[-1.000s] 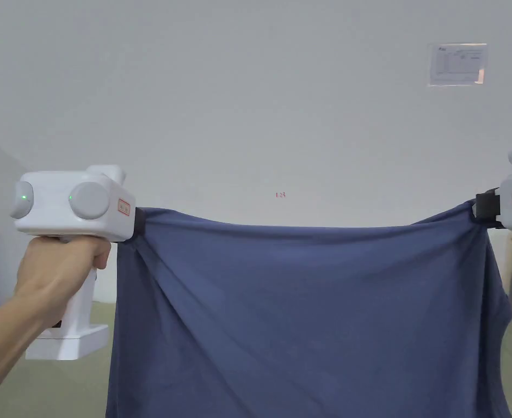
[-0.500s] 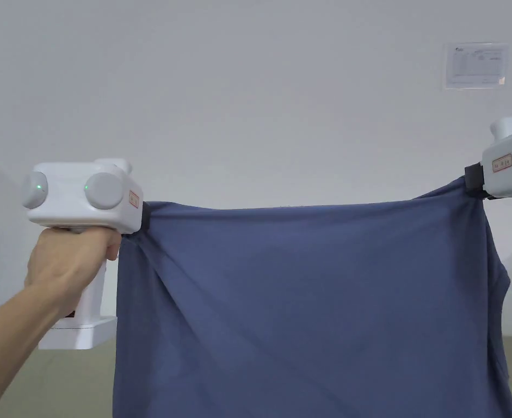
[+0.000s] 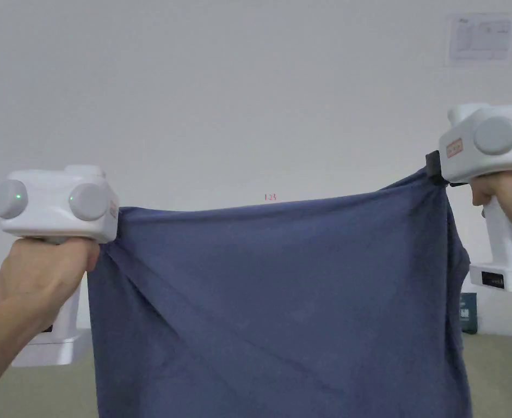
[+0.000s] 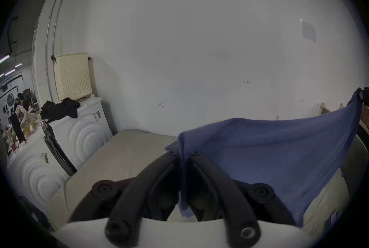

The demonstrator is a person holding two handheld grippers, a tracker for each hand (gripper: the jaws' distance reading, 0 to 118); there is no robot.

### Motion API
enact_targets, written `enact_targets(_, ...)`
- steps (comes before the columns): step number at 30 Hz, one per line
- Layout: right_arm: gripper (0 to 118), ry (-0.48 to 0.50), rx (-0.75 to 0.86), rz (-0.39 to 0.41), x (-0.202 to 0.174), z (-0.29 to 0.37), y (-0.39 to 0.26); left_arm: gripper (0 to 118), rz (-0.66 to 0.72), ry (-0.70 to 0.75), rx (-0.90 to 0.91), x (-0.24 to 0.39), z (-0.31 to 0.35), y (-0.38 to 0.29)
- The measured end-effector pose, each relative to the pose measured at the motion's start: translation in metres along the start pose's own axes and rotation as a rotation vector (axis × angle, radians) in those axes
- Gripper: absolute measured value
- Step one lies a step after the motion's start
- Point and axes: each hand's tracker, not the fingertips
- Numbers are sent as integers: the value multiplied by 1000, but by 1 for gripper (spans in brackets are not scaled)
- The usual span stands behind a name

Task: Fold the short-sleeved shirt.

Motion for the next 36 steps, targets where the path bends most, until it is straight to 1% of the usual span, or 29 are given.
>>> enact_targets(1, 2, 6, -3, 6, -2, -8, -6, 4, -7, 4, -13, 1, -10, -7)
enact_targets(2, 2, -9, -13, 16, -5, -14, -13, 4, -2, -1, -19, 2, -17, -14)
enact_targets(3, 2, 5, -18, 3, -5, -22, -23, 4, -7, -1, -33, 3, -26, -22)
enact_targets(5, 2, 5, -47, 13, -8, -32, -44, 4, -19, -5, -53, 3, -39, -41)
enact_targets(9, 2, 26, -110, -8, -8, -42, -103, 4, -47, -31, -131, 4, -60, -90)
enact_targets(10, 2, 17, -138, -10, -7, -38, -121, 4, -58, -32, -144, 5, -62, -103)
enact_targets(13, 2, 35, -222, -14, -6, -26, -173, 4, -80, -47, -183, 1, -59, -141)
enact_targets(14, 2, 38, -233, -37, -3, -17, -192, 4, -76, -69, -206, -3, -56, -156)
enact_targets(15, 2, 48, -270, -35, -3, -6, -210, 4, -71, -72, -224, -7, -52, -170)
enact_targets(16, 2, 58, -271, -65, 0, 7, -228, 4, -68, -77, -242, -11, -46, -184)
enact_targets(17, 2, 59, -313, -70, 1, 17, -243, 4, -61, -81, -244, -17, -37, -196)
enact_targets(18, 2, 79, -327, -78, 4, 32, -259, 4, -72, -93, -263, -21, -28, -209)
enact_targets(20, 2, 82, -350, -85, 6, 64, -286, 4, -102, -116, -290, -28, -7, -235)
enact_targets(21, 2, 88, -351, -102, 8, 83, -303, 4, -120, -123, -306, -35, 9, -249)
enact_targets(22, 2, 96, -376, -79, 9, 102, -316, 4, -117, -129, -311, -39, 23, -264)
enact_targets(23, 2, 92, -369, -86, 7, 119, -330, 4, -116, -137, -317, -44, 37, -277)
enact_targets(24, 2, 103, -396, -69, 8, 138, -343, 4, -107, -145, -321, -50, 53, -292)
enact_targets(25, 2, 112, -387, -82, 10, 158, -357, 4, -108, -150, -339, -56, 68, -305)
enact_targets(26, 2, 103, -412, -88, 12, 173, -368, 4, -98, -153, -348, -61, 82, -316)
enact_targets(27, 2, 126, -408, -104, 17, 191, -382, 4, -95, -164, -360, -67, 97, -329)
enact_targets(29, 2, 124, -424, -101, 20, 227, -403, 4, -90, -172, -372, -81, 128, -350)
enact_targets(30, 2, 125, -420, -111, 22, 245, -414, 4, -78, -177, -374, -89, 146, -362)
enact_targets(31, 2, 135, -454, -111, 22, 263, -423, 4, -62, -184, -384, -95, 161, -371)
enact_targets(32, 2, 153, -449, -117, 24, 278, -432, 4, -62, -187, -395, -100, 174, -380)
enact_targets(33, 2, 140, -457, -125, 24, 294, -442, 4, -54, -190, -394, -108, 189, -391)
enact_targets(34, 2, 160, -466, -151, 26, 309, -451, 4, -50, -193, -402, -114, 203, -400)
enact_targets(35, 2, 159, -458, -164, 26, 323, -460, 4, -44, -189, -406, -118, 216, -408)
enact_targets(36, 2, 164, -473, -163, 26, 335, -467, 4, -34, -196, -404, -124, 227, -415)
